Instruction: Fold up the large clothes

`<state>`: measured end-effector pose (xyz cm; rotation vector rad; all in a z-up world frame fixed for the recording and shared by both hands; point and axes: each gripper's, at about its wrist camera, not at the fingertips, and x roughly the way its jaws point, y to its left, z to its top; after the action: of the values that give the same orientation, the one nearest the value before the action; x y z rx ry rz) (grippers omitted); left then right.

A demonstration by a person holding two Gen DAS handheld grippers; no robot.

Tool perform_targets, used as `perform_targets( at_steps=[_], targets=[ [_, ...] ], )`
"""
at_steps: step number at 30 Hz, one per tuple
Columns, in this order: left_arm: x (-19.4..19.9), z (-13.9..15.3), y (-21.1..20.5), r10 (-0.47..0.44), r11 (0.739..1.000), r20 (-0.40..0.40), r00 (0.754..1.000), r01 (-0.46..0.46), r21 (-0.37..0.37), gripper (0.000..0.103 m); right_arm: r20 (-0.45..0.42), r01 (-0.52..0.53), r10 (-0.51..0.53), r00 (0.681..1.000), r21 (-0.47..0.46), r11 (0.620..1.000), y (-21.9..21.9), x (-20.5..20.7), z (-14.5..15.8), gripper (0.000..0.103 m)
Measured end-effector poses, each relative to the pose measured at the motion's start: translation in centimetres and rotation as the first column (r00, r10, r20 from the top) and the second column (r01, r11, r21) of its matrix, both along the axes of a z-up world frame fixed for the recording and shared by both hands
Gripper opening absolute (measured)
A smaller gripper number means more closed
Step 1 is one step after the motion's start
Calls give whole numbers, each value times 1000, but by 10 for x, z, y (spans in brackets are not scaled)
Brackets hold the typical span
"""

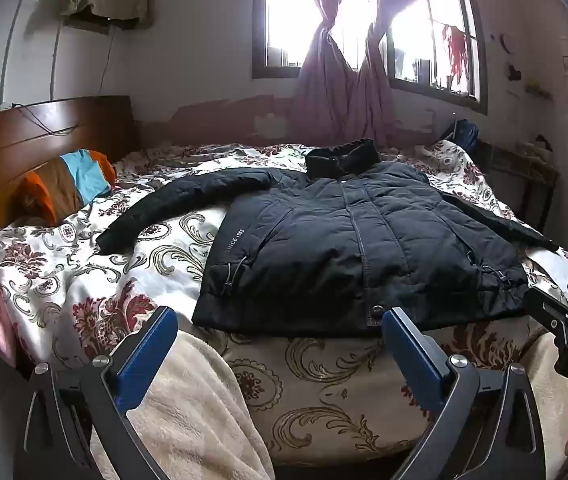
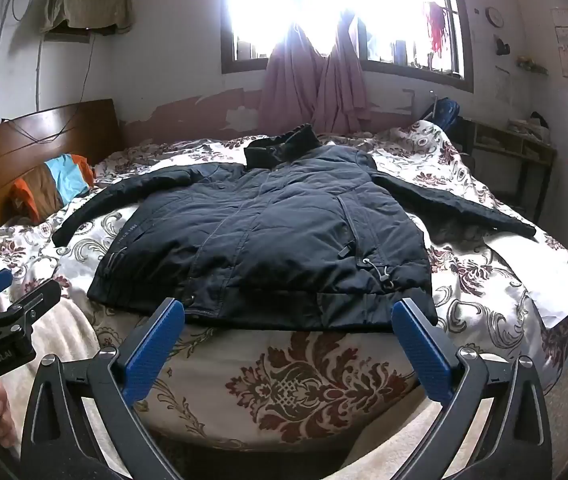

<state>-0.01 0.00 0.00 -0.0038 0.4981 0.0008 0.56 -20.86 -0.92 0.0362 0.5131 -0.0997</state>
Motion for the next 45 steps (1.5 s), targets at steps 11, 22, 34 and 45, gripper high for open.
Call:
perform_targets(
  at_steps=[11, 22, 34, 45],
  targets=[
    [0, 0, 0, 1, 1000, -1, 1000, -1, 3, 103, -2, -1, 1, 1000, 2, 1000, 0, 1, 0, 102],
    [0, 0, 0, 1, 1000, -1, 1000, -1, 3, 103, -5, 7, -7, 1000, -3, 1000, 0, 1, -1, 102],
    [0, 0, 0, 0, 1000, -1, 1000, 0, 3, 103, -9, 10, -10, 1000, -4, 1000, 0, 1, -2, 102],
    [0, 0, 0, 0, 1000, -1, 1000, 0, 4, 103, -10, 10, -10, 1000, -3, 1000, -1, 2, -3, 102]
  ],
)
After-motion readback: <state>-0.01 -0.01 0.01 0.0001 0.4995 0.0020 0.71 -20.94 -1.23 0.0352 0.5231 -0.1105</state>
